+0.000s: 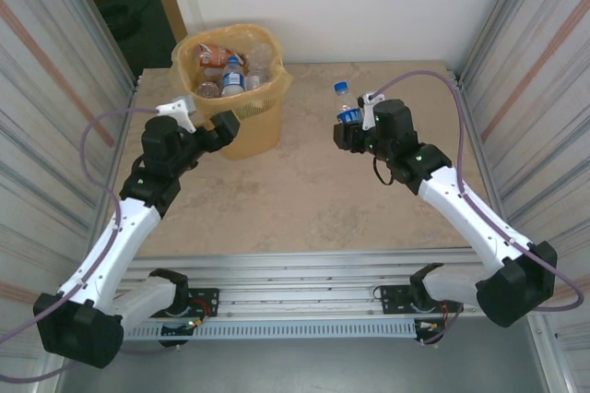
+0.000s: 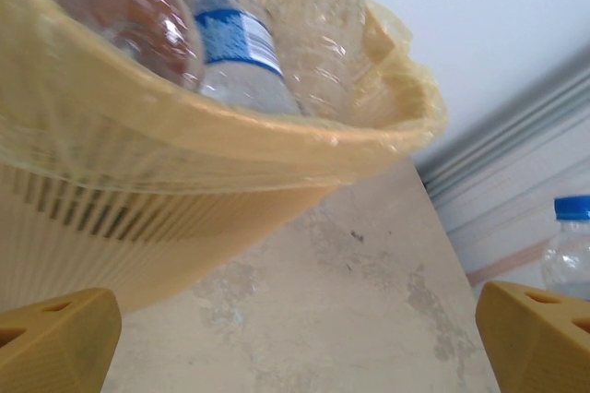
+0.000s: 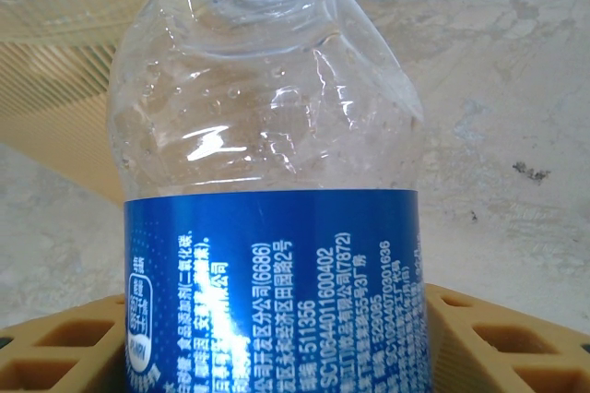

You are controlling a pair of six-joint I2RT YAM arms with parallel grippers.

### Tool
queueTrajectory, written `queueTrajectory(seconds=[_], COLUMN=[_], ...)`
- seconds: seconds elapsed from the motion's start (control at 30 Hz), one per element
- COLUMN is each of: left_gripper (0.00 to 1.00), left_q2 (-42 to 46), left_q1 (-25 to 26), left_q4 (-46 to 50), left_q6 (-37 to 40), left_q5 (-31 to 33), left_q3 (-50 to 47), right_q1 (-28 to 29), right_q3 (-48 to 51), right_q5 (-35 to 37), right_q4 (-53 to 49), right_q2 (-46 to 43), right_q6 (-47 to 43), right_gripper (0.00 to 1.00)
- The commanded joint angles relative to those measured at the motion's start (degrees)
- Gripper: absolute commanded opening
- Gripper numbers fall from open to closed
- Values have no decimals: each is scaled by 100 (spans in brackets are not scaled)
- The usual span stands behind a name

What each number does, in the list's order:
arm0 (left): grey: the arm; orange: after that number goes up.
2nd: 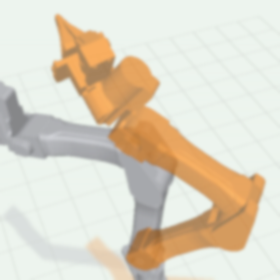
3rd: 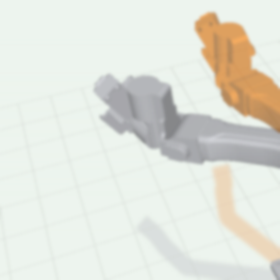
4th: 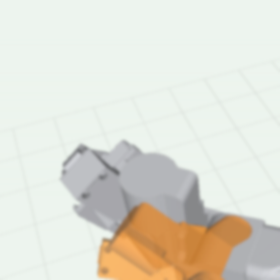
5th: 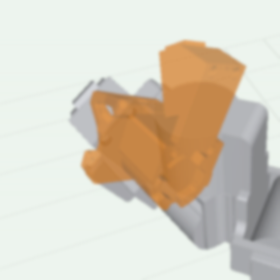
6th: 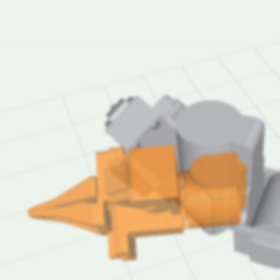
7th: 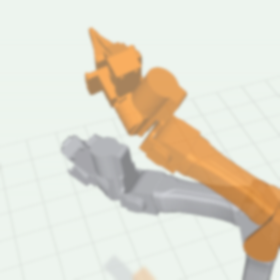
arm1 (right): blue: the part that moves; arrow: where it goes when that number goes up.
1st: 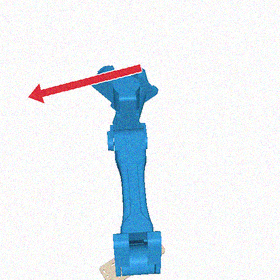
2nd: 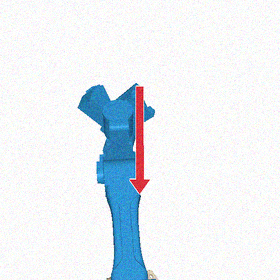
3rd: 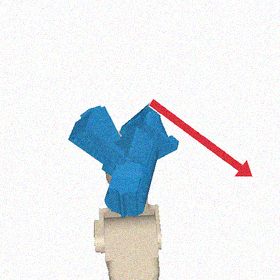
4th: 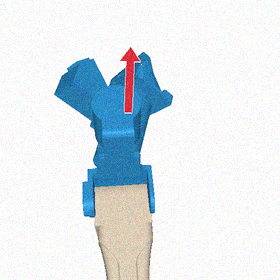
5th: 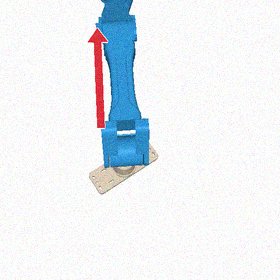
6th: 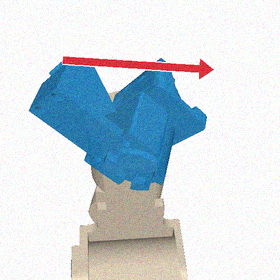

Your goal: Put the plastic bottles in the bin

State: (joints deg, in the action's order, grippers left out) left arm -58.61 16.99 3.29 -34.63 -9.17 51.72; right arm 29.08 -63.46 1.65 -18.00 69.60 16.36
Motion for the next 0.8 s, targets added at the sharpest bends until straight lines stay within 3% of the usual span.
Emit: queueTrajectory(seconds=[0.0, 0.23, 0.57, 0.77], left_gripper=[99, 99, 99, 99], left_q2=[-202, -896, -1720, -2045], left_q1=[257, 911, 1679, 1853], left_q4=[-335, -724, -1712, -1977], left_q6=[-39, -74, -472, -649], left_q5=[-136, -445, -1425, -1718], left_q3=[165, 553, 1182, 1432], right_q1=[118, 274, 836, 1102], right_q3=[40, 95, 120, 37], right_q5=[-62, -505, -824, -918], right_q4=[165, 464, 992, 1184], right_q2=[-185, -304, -369, -291], right_q6=[149, 81, -297, -542], right_gripper=[44, 44, 46, 47])
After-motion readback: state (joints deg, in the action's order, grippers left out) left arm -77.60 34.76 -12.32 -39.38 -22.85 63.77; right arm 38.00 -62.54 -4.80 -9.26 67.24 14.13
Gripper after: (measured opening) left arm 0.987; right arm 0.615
